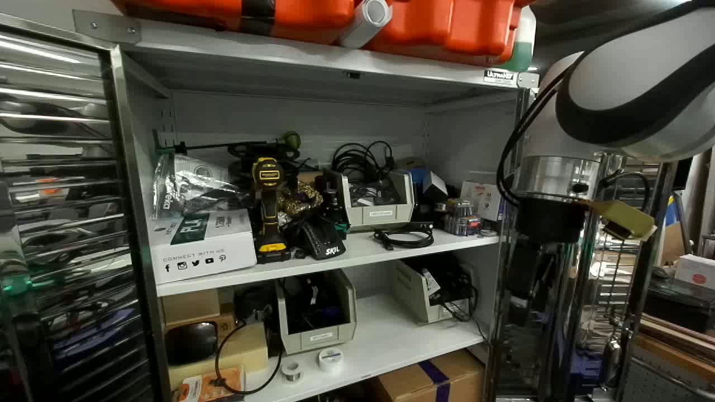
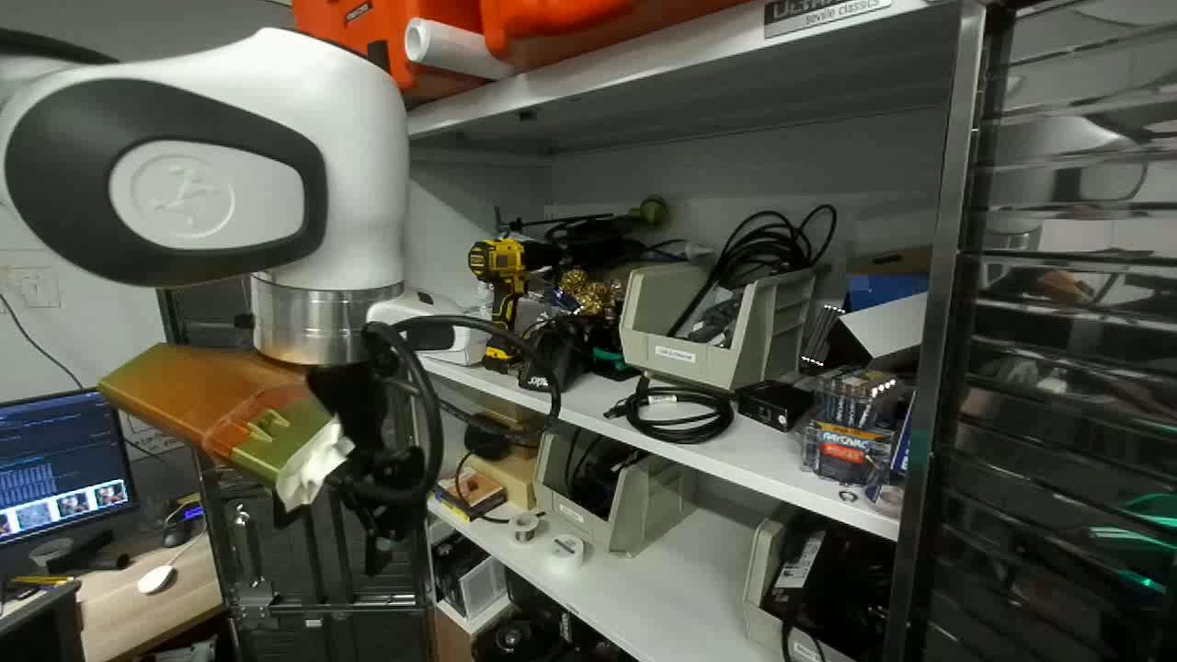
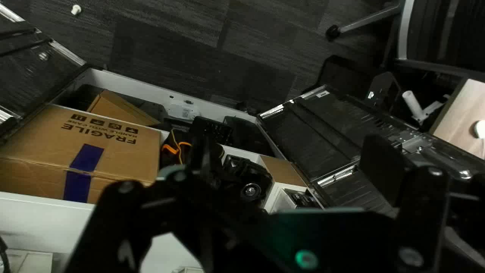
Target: Put the black cable into the compartment.
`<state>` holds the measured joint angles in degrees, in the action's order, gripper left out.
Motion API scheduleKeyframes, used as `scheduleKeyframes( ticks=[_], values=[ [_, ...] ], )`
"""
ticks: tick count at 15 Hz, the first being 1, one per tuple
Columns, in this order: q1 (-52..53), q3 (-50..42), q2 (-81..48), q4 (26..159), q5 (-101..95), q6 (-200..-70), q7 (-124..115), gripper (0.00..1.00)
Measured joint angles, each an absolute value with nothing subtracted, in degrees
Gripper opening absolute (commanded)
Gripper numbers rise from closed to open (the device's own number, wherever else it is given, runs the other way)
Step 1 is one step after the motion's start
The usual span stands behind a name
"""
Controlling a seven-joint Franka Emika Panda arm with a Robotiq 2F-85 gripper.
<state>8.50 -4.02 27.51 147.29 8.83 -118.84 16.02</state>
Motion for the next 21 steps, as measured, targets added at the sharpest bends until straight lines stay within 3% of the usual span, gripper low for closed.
scheduleKeyframes(
  ticks=[15,21],
  values=[
    [8.3,-3.9,27.5,147.2,8.8,-118.9,16.0,1.0],
    [3.9,-4.3,21.9,144.8,7.3,-127.8,15.8,1.0]
  ],
)
